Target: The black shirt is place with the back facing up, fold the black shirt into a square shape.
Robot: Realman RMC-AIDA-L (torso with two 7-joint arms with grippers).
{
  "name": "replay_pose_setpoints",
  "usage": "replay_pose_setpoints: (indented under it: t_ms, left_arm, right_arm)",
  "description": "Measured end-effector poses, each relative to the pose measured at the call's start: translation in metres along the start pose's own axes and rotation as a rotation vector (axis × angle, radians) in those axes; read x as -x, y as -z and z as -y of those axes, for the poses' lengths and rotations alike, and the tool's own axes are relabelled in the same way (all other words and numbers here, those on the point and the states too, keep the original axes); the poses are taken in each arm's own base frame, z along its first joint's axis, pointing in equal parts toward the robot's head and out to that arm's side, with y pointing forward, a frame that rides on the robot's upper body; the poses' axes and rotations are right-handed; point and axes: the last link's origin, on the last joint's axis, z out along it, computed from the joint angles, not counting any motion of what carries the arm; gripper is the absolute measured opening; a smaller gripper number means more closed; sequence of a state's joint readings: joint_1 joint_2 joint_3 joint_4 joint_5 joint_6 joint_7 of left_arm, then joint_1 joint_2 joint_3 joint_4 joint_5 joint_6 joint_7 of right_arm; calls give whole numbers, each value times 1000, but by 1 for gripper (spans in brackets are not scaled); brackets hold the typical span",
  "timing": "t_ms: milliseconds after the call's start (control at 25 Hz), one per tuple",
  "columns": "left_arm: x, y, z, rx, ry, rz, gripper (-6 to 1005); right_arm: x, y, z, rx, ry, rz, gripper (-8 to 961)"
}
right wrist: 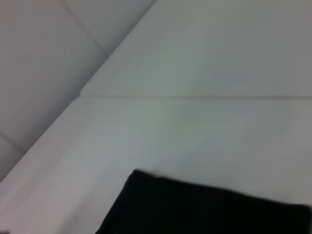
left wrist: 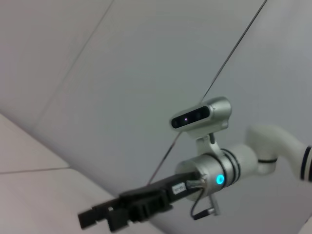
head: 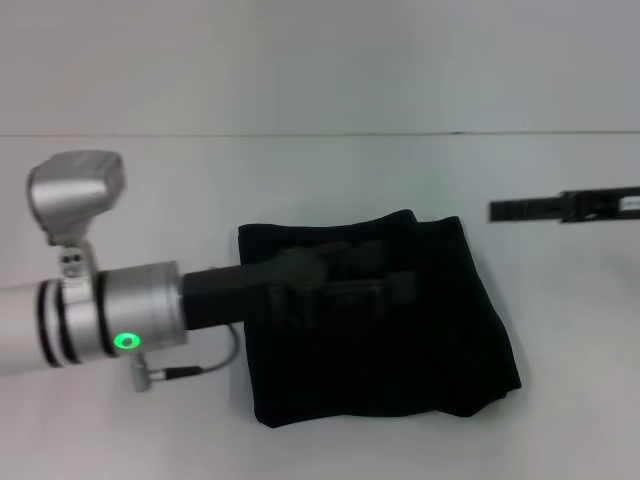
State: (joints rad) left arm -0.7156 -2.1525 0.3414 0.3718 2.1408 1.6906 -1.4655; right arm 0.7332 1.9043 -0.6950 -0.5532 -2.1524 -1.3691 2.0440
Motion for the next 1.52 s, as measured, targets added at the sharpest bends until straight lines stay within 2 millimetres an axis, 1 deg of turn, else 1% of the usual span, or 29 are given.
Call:
replay_pose_setpoints:
  t_ms: [40, 80, 120, 160, 320, 400, 480, 600, 800, 1000, 1240, 1440, 1520]
  left_arm:
    - [-1, 6, 1, -12, -22, 6, 781]
    - [-1, 11, 2, -21, -39, 15, 818]
    - [0, 19, 3, -31, -67, 37, 855]
    - [0, 25, 4, -37, -89, 57, 892]
    - [8, 44, 3, -63, -165, 151, 932]
    - [11, 51, 3, -74, -186, 187, 952]
    - [13, 58, 2, -82, -193, 199, 951]
    - [14, 63, -1, -77, -194, 194, 951]
    - [15, 67, -3, -70, -200, 210, 949]
    - [14, 68, -3, -74, -203, 217, 948]
    - [13, 67, -1, -78, -204, 212, 946]
    - [12, 67, -1, -80, -206, 212, 945]
    - [12, 68, -1, -82, -207, 213, 945]
  right_arm:
    - [-1, -7, -5, 15, 7, -20, 928]
    - [0, -19, -13, 35, 25, -54, 928]
    - [0, -19, -13, 35, 25, -54, 928]
    - [1, -25, -18, 45, 36, -73, 928]
    - [8, -45, -37, 61, 65, -184, 928]
    - [12, -51, -44, 60, 78, -227, 920]
    - [14, -58, -51, 61, 93, -271, 903]
    - [14, -64, -59, 62, 111, -324, 877]
    - [10, -68, -65, 68, 115, -385, 835]
    - [6, -70, -66, 56, 110, -408, 666]
    - [3, -77, -65, 26, 122, -415, 650]
    - [-2, -85, -67, 15, 145, -429, 509]
    - [-4, -85, -67, 22, 156, -432, 384]
